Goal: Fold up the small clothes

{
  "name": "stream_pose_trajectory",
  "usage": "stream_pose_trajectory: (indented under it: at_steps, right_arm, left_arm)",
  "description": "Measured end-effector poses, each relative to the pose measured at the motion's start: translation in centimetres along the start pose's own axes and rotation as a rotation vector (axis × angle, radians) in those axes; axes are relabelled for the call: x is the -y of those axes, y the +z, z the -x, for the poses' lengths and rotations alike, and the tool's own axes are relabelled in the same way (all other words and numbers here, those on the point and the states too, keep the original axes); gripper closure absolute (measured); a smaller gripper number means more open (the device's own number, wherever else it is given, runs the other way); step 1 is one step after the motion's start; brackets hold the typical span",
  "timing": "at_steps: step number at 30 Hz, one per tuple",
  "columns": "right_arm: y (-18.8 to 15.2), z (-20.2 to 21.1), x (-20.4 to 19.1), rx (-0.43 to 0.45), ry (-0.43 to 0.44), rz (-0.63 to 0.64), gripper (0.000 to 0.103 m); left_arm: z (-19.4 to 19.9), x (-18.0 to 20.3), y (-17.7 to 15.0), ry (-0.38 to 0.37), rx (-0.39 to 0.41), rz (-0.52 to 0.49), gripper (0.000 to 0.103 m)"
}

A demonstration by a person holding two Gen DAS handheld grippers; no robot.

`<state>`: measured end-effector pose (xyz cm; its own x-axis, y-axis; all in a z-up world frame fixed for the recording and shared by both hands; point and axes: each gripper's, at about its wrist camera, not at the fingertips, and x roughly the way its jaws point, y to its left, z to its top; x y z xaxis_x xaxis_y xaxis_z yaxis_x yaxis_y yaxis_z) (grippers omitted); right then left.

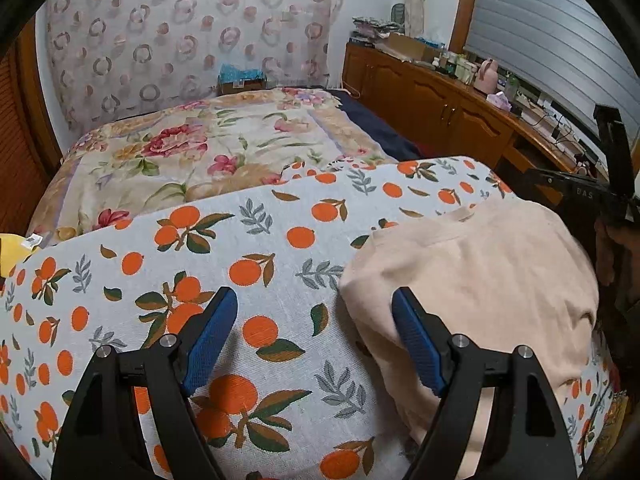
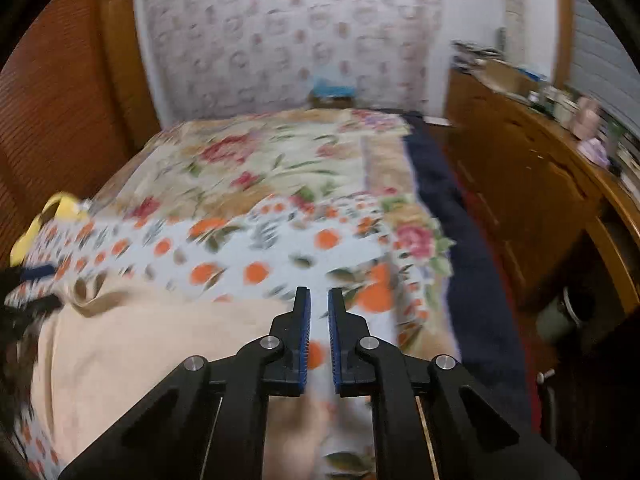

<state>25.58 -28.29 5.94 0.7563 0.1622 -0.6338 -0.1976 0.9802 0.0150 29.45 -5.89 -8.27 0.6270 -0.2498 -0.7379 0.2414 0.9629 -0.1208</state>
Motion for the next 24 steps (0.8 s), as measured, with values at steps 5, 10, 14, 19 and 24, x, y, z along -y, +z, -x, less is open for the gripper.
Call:
stream_pose_trajectory:
  at_steps: [5, 10, 14, 19, 24]
  right_arm:
    - [-0.8, 2.0, 0.5, 0.005, 0.019, 0.013, 0.083]
    - [-3.6, 4.6, -1.0, -0.019, 0.118, 0.045, 0.069]
    - [-6.9, 7.2, -0.2, -0.061, 0.205, 0.004, 0.069]
    - [-9.5, 8.8, 0.2, -0.081, 0.257, -0.019, 0.068]
    - [-9.8, 7.9, 0.2, -0.106, 0.257, 0.002, 0.068]
  left_arm:
    - [0.4, 0.3, 0.3, -0.013, 0.001, -0.003, 0.023]
    - [2.5, 1.5, -1.5, -0.073, 0.002, -0.022, 0.023]
    - [3.6, 2.6, -3.8, -0.116, -0.027, -0.034, 0.023]
    - [4.4, 3.6, -5.9, -0.137, -0.057, -0.05, 0.023]
    - [4.5, 4.0, -7.2, -0.152, -0.072, -0.051, 0.023]
